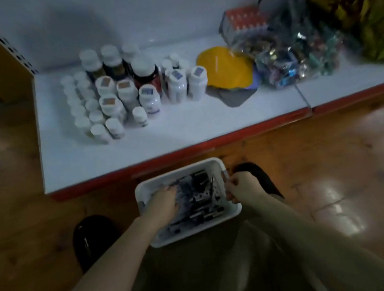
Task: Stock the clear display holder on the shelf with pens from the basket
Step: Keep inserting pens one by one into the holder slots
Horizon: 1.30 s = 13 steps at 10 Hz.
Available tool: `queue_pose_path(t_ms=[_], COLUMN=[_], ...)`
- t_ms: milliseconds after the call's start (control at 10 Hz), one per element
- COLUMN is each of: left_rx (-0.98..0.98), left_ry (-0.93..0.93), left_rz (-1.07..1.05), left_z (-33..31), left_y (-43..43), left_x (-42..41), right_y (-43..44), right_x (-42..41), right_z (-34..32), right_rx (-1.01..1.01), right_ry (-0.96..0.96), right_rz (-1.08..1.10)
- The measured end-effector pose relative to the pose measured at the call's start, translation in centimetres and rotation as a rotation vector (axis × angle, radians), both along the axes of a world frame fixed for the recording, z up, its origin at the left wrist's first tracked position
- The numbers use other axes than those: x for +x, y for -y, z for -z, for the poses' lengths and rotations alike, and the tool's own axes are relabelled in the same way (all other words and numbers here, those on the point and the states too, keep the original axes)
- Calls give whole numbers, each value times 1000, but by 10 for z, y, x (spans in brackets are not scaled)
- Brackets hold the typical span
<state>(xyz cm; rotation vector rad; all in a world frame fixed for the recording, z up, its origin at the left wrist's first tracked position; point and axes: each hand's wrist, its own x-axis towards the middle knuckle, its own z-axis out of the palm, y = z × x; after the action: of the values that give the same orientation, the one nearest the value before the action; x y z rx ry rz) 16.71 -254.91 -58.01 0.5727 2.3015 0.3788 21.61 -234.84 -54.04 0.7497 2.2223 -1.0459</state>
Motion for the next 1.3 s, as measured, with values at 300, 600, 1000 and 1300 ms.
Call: queue_pose_path(t_ms=[300, 600, 1000, 1300], left_rx=[-113, -93, 310, 968], left_ry=[-224, -51, 198, 411], left_rz=[64, 101, -293, -606], left_z=[102, 104, 10, -249], left_y=[-23, -26, -15, -50], left_x=[-14, -16, -7, -11], right_y=[34, 27, 6, -6], right_x=[-25, -21, -19, -36], right_z=[102, 108, -7, -209], right_rx=[86, 52, -173, -589], right_ry=[228, 137, -211, -611], right_rz=[-88, -41, 107, 485])
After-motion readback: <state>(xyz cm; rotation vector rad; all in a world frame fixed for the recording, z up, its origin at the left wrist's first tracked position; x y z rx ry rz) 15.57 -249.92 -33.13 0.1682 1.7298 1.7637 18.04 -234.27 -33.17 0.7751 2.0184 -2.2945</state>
